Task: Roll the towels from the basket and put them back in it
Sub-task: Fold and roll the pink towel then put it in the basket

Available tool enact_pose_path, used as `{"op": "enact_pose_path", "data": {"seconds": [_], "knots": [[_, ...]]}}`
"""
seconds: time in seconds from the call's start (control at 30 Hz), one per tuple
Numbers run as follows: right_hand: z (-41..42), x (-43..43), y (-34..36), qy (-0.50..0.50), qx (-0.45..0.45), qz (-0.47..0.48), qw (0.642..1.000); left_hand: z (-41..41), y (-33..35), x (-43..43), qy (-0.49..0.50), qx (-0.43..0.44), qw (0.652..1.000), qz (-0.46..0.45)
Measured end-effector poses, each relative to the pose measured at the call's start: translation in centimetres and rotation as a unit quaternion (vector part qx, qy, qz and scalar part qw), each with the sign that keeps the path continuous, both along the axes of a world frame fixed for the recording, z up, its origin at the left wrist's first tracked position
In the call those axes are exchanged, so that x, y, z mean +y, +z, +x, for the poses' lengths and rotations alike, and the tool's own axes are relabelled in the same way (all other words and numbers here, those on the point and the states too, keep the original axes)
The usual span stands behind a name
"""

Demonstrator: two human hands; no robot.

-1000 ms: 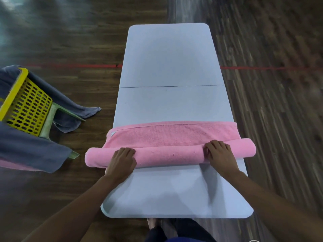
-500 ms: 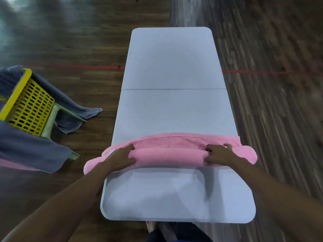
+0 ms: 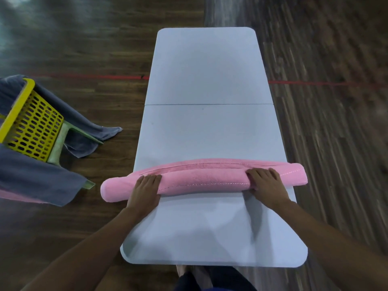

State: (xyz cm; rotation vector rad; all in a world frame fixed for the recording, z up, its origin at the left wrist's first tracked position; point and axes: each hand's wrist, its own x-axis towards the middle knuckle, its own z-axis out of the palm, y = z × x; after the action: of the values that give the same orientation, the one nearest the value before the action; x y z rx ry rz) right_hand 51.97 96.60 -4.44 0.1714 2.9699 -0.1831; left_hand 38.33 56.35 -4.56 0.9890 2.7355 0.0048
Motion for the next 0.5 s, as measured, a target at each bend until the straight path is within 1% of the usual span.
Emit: {"op": "enact_pose_path", "data": {"seconds": [0.07,0.1,0.17,0.23,0.27,0.3,0.33,0.37,0.47,0.5], "knots": [[-1.7,-0.1,1.6,-0.019,-0.061,-0.004,0.998,-0.6,0.9,0.3,0.011,-0.027,0.999,0.032],[-2.6,0.0,2.5,-0.018,-0.095,-0.011,0.995,-1.0,1.4,0.4,0.026,-0.057,0.997,0.037],[-3.8,0.3,4.0,-0.033,-0.169,-0.060,0.983,-2.0,2.4,0.6,0.069,-0.133,0.988,0.021],[-4.2,0.7,4.8,-0.063,-0.242,-0.111,0.962,-3.1,2.6,0.7,0.094,-0.196,0.976,0.017],[-4.4,1.0,4.8,-0.079,-0.264,-0.126,0.953,-3.6,2.5,0.6,0.095,-0.208,0.973,0.020],[-4.5,1.1,4.8,-0.095,-0.272,-0.136,0.948,-4.0,2.4,0.4,0.094,-0.200,0.975,0.026],[-4.4,1.2,4.6,-0.109,-0.259,-0.140,0.949,-4.3,2.1,0.2,0.092,-0.179,0.979,0.040],[-4.4,1.2,4.3,-0.120,-0.222,-0.133,0.959,-4.4,1.9,0.0,0.096,-0.158,0.981,0.058],[-3.5,1.2,3.2,-0.121,-0.069,-0.104,0.985,-4.2,1.5,-0.1,0.109,-0.093,0.983,0.114],[-3.1,1.2,3.0,-0.106,-0.045,-0.114,0.987,-4.1,1.6,-0.2,0.094,-0.077,0.986,0.112]]}}
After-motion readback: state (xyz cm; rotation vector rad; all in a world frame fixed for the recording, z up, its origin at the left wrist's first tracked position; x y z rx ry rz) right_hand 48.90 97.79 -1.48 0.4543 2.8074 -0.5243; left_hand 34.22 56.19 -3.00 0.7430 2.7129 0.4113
